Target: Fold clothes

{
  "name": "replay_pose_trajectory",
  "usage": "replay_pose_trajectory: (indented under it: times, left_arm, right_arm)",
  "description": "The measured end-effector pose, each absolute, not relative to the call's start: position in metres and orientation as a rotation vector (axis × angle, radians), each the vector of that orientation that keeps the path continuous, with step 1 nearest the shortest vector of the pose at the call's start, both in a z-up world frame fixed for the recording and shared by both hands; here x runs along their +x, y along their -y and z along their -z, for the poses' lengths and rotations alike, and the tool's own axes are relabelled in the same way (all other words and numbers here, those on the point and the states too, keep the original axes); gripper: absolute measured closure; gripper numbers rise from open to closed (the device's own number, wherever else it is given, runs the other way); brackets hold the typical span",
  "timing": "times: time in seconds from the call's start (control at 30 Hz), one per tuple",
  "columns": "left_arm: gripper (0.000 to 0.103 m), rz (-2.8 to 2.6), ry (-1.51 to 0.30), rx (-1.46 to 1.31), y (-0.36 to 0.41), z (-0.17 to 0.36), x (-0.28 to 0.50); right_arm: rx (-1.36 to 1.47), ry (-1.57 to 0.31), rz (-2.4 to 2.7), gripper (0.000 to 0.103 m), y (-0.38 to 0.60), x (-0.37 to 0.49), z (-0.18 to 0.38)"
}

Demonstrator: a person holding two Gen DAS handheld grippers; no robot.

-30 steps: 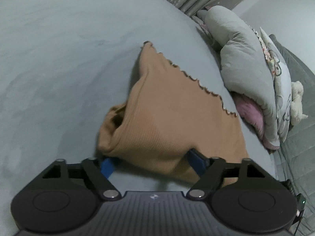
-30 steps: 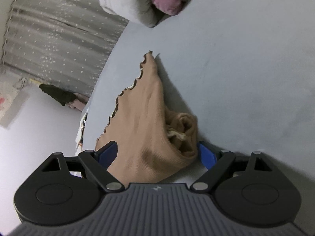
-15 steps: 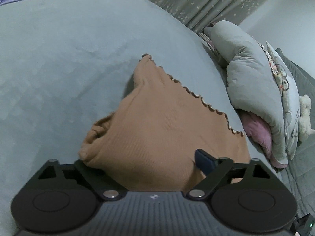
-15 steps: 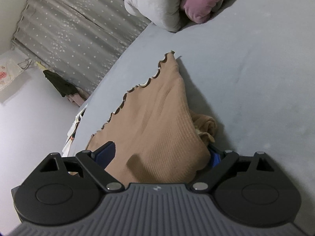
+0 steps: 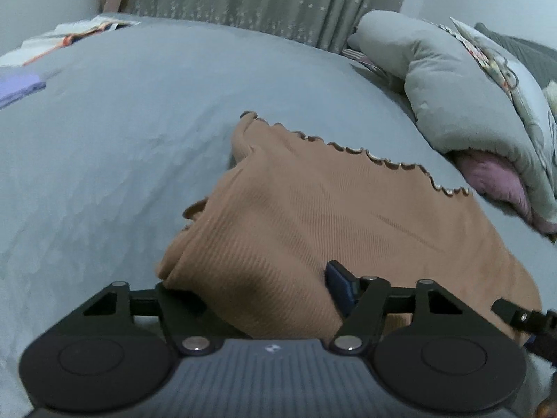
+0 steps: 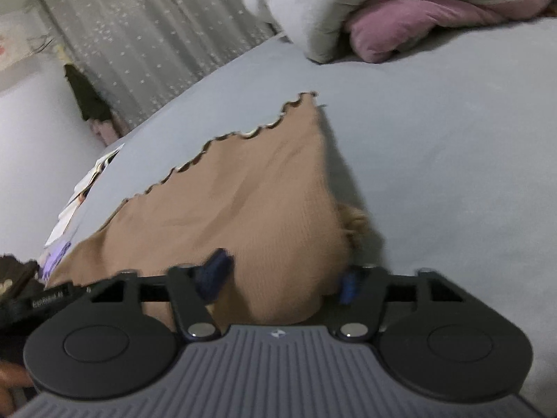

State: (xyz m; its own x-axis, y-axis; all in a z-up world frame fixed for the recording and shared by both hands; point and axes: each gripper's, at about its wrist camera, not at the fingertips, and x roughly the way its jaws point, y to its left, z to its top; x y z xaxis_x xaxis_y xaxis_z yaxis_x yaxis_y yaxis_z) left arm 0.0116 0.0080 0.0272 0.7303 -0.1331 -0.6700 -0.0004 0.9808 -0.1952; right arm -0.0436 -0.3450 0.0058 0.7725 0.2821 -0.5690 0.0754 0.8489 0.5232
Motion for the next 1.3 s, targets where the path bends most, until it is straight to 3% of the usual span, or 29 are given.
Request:
replay_pose_trajectory:
  times: [0.13,0.27,0.43,0.97,1.3]
  left_arm:
    - [0.059,0.073,-0.747,-0.137,-0.001,-0.031,0.011]
    - [0.065,0.088,-0.768,-0.152,-0.005,-0.034,0.014]
    - [0.069,0.085,-0.754,-0.115,-0.004,-0.039,0.008]
    - [0.073,0.127,-0.823,-0.185,-0.033,-0.074,-0.038]
    - [0.07,0.15,-0.857,-0.298,-0.053,-0.051,-0.064]
  right_arm:
    - [0.486,-0.69,-0.096,0.062,0.339,-0.046,-0.013]
    - [0.447,-0.682,-0.095,0.07,0.339,-0.049,-0.022]
    - [0.418,-0.642,-0.104,0.072,0.337,-0.057,-0.038]
    - [0.621,-0.701,-0.177,0.073,0.358,-0.087,-0.063]
    - [0.637,-0.75,-0.213,0.071,0.35,-0.124,-0.06]
